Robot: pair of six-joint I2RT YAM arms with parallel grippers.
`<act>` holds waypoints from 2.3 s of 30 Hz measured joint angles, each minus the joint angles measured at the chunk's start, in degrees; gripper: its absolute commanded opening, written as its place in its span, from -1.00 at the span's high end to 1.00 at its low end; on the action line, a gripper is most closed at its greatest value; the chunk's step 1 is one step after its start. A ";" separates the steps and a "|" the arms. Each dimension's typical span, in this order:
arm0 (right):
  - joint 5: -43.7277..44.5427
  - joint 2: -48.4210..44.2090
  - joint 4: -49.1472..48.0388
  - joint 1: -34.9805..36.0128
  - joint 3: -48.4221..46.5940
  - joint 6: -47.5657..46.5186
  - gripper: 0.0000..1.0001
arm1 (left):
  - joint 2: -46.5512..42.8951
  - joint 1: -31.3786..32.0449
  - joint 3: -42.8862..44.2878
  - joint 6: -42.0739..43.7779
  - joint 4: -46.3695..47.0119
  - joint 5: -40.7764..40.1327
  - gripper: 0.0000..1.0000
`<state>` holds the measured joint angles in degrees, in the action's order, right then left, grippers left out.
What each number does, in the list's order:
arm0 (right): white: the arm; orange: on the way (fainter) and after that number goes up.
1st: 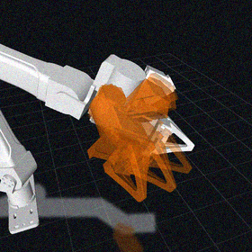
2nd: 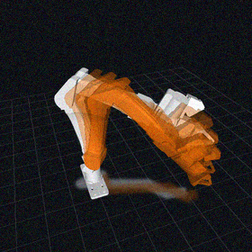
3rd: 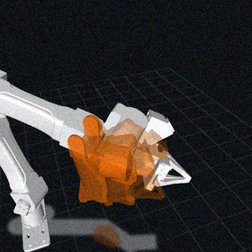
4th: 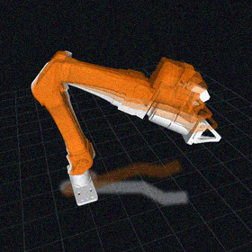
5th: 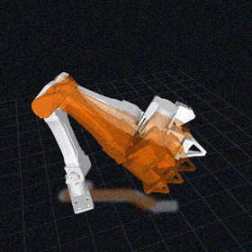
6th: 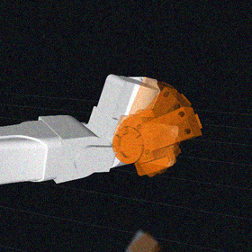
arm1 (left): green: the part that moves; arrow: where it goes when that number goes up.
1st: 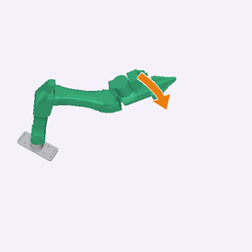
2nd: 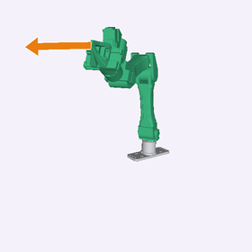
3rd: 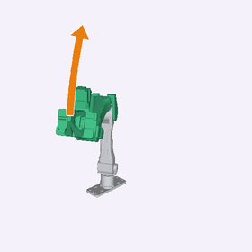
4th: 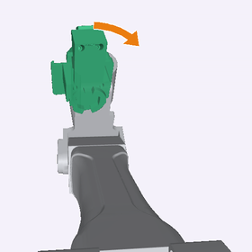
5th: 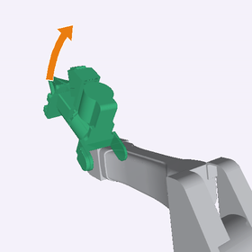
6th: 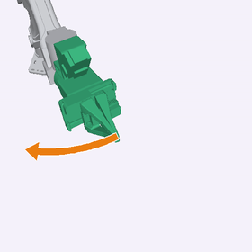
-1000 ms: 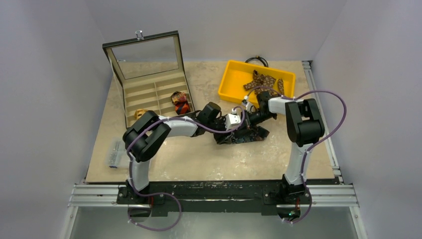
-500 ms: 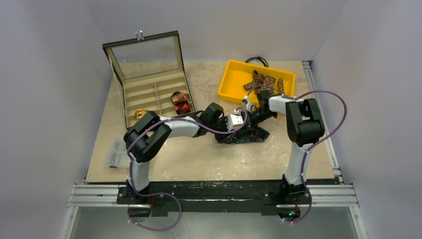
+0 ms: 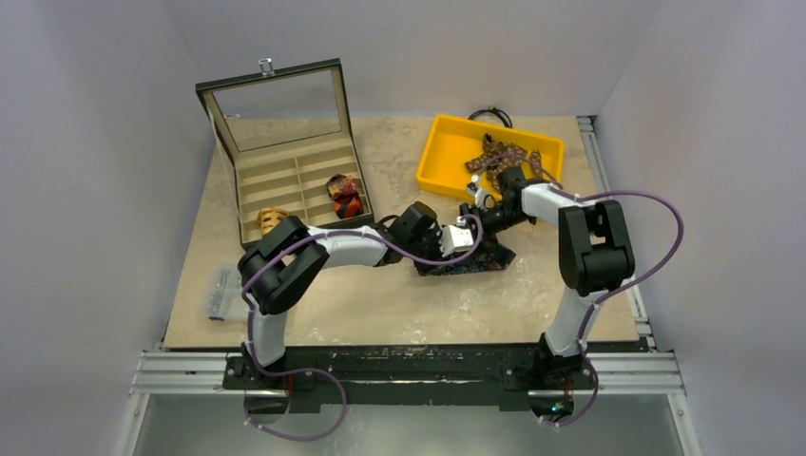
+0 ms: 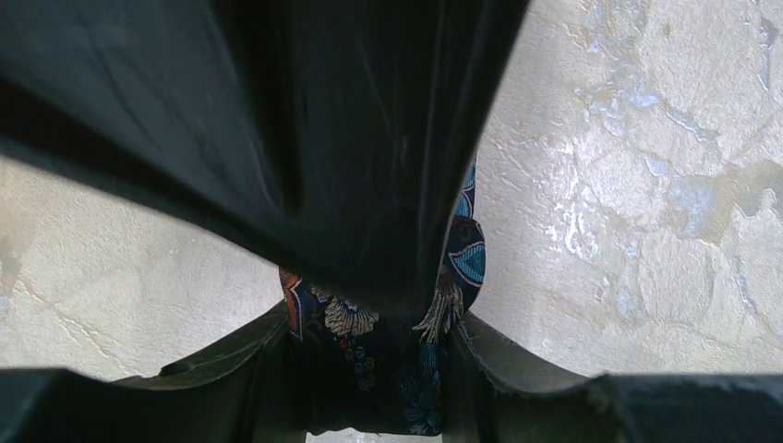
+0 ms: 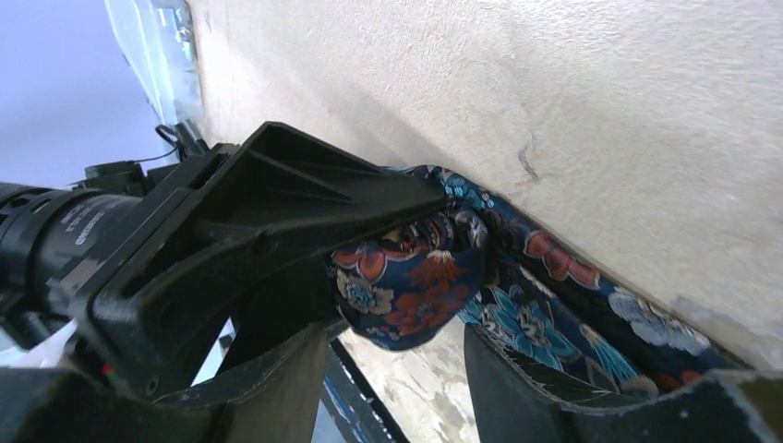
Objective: Roll the ties
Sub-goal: Roll the tie at the center of the board.
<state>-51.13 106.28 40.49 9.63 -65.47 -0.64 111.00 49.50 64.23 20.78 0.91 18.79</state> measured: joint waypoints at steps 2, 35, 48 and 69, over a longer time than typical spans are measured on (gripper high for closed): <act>-0.24 0.76 -1.29 0.72 0.31 1.07 0.19 | 0.00 0.17 0.28 0.00 -0.52 -0.52 0.29; -2.51 5.09 -1.29 0.44 -0.46 -2.51 1.00 | -21.49 -7.54 -2.69 -14.27 3.61 9.31 -1.00; -3.96 9.62 0.00 -0.42 -3.26 -4.59 1.00 | -7.69 -6.93 -20.98 -10.60 30.49 14.10 -0.74; -0.85 12.33 1.14 -0.55 -4.44 -6.86 1.00 | 3.54 -4.94 -14.84 -8.11 42.80 14.53 0.10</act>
<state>-51.99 118.61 41.63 9.08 -69.91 -7.51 114.54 44.56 49.39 12.67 43.70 33.32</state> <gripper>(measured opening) 0.005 0.484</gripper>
